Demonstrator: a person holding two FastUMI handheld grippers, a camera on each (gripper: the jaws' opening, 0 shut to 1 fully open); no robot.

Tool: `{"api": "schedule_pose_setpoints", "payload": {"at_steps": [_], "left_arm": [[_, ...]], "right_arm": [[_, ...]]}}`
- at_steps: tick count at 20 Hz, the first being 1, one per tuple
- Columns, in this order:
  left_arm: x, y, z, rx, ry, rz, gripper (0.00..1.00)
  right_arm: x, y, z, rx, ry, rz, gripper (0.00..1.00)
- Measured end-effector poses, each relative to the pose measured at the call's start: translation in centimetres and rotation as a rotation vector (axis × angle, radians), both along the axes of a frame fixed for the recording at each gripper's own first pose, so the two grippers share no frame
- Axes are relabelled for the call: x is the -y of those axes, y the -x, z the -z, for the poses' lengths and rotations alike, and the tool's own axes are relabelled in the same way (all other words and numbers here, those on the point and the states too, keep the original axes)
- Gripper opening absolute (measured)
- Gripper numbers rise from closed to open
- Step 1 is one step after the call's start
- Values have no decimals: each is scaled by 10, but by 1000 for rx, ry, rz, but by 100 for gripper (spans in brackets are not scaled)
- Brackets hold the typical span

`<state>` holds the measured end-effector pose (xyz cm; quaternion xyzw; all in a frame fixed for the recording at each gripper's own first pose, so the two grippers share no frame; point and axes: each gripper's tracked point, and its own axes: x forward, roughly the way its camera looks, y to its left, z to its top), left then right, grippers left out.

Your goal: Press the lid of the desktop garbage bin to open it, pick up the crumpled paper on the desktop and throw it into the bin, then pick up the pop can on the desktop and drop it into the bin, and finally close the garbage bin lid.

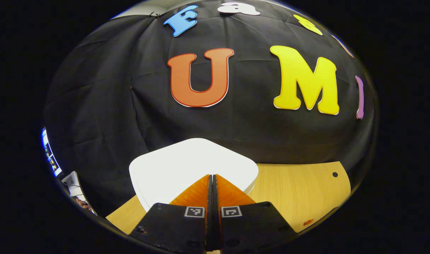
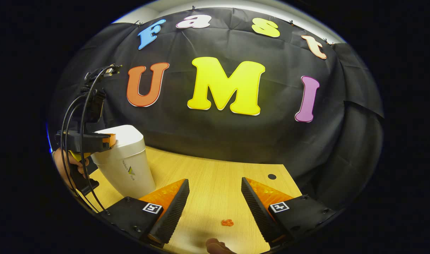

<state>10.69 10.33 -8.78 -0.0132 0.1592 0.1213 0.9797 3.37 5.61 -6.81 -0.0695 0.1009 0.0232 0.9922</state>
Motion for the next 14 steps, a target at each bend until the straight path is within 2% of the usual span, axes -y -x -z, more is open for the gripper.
{"api": "schedule_pose_setpoints", "payload": {"at_steps": [5,9,14], "left_arm": [[0,1,-3,15,90,-34,3],[1,2,-12,59,108,-26,3],[2,13,-25,78,74,-43,3]], "right_arm": [[6,0,0,0,-27,10,94],[12,2,0,3,-39,17,94],[21,11,-4,21,-52,8,94]]}}
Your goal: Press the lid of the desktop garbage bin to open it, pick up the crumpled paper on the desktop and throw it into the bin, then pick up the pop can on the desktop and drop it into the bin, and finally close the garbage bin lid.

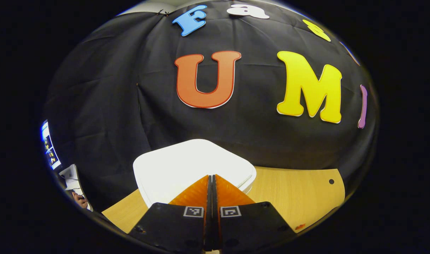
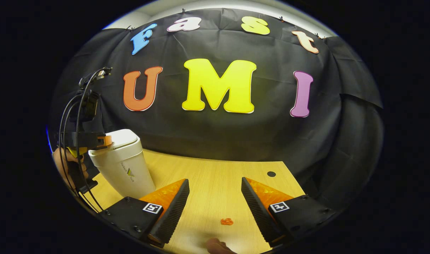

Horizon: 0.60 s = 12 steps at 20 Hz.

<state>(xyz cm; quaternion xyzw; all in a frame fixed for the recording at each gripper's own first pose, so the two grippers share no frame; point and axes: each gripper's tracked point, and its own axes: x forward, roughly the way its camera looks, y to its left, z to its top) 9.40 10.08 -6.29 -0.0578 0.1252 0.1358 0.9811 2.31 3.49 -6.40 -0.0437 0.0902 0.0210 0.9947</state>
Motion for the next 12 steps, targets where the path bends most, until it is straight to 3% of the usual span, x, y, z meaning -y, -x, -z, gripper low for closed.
{"api": "schedule_pose_setpoints", "payload": {"at_steps": [2,3,4,7,10,12], "left_arm": [[6,5,-7,10,-18,1,6],[11,6,-13,30,-29,19,17],[17,8,-20,60,-24,48,19],[29,16,-35,111,-30,91,42],[43,27,-40,128,-11,126,51],[53,35,-41,134,-12,147,64]], "right_arm": [[4,4,-1,3,-13,3,94],[6,5,-1,5,-20,4,94],[10,7,-1,7,-23,7,94],[19,12,0,8,-42,19,94],[28,17,-1,18,-58,31,94],[33,20,2,14,-64,39,94]]}}
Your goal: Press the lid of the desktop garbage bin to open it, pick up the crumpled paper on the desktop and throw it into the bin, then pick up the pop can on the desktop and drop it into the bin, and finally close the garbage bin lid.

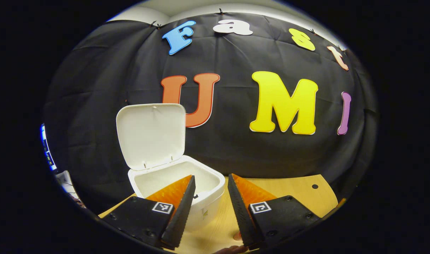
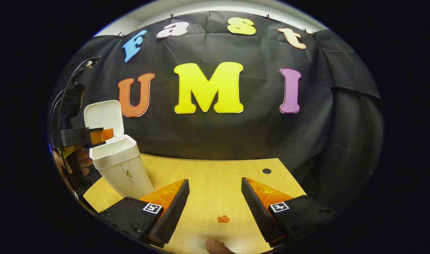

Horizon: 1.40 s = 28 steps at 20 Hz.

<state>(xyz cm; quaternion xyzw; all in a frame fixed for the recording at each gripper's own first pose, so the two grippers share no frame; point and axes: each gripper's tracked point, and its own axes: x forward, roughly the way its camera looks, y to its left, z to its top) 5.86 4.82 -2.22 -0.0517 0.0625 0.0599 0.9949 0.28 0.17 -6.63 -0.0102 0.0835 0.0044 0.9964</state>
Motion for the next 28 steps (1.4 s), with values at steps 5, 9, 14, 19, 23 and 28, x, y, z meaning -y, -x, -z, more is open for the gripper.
{"api": "schedule_pose_setpoints", "payload": {"at_steps": [5,9,14,19,23,28], "left_arm": [[21,21,24,-41,-12,54,92],[30,37,62,-111,-39,66,96],[41,57,100,-179,-31,79,96],[55,66,137,-252,-33,111,96],[61,69,166,-326,-26,123,96],[71,72,207,-437,-17,146,96]], "right_arm": [[9,10,16,-26,-2,11,94],[13,11,31,-57,-7,14,94],[14,2,68,-133,-9,23,94],[9,-12,107,-224,-4,13,94],[10,-28,143,-280,21,1,95],[19,-55,196,-388,32,8,94]]}}
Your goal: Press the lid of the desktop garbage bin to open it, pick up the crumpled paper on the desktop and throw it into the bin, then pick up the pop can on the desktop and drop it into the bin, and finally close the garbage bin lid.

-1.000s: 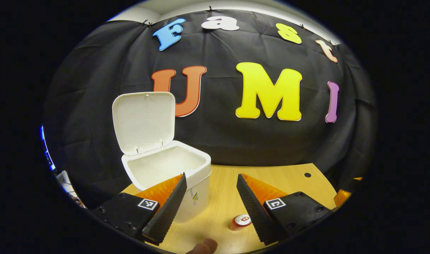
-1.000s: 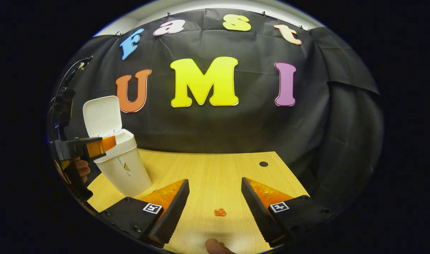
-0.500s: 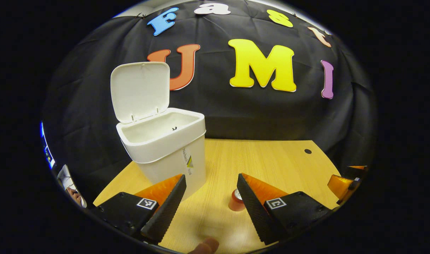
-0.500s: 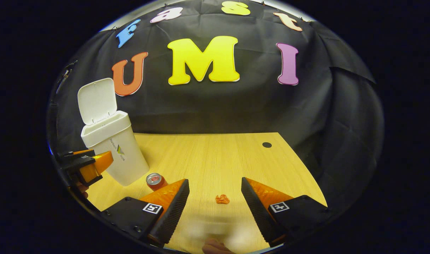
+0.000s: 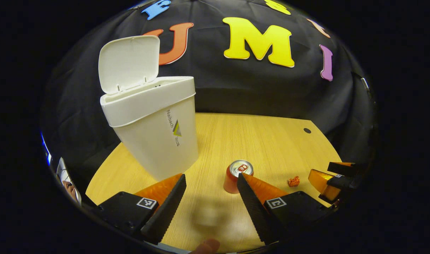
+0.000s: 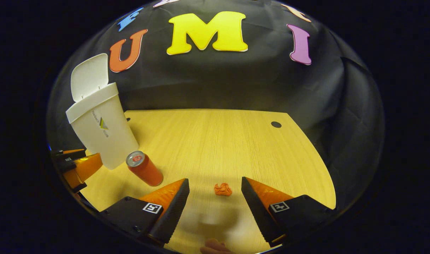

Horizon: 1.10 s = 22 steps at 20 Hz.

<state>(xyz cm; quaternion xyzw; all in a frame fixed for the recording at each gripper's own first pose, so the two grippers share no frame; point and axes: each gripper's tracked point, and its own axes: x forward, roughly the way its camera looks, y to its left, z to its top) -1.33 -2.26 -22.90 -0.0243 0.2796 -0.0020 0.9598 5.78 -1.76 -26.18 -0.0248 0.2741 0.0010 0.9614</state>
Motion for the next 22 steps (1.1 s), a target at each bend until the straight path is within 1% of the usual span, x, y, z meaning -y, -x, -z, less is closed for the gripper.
{"api": "schedule_pose_setpoints", "payload": {"at_steps": [4,5,9,10,11,12,15,17,18,19,20,21,22], "left_arm": [[4,11,31,-112,4,-14,96],[6,14,39,-137,10,-15,96],[6,25,61,-223,-3,-13,96],[8,27,64,-235,-1,-9,96],[7,29,67,-245,-2,-10,100],[6,29,69,-250,-5,-11,96],[7,30,69,-245,-15,-4,96],[9,31,71,-251,-14,0,96],[10,32,72,-255,-12,3,100],[10,33,73,-257,-13,4,96],[10,33,74,-259,-15,6,96],[10,34,75,-261,-17,6,96],[9,36,75,-261,-21,7,96]], "right_arm": [[10,-23,42,-90,14,15,93],[13,-26,51,-111,17,23,95],[17,-36,80,-186,19,38,95],[17,-37,86,-209,19,37,95],[18,-38,89,-222,19,38,95],[18,-40,93,-234,15,41,94],[17,-44,103,-264,11,41,95],[20,-43,107,-283,30,44,83],[22,-43,107,-285,27,52,78],[21,-43,108,-291,17,55,70],[21,-44,108,-296,12,59,65],[19,-44,107,-297,9,60,55],[16,-43,107,-304,12,52,53]]}}
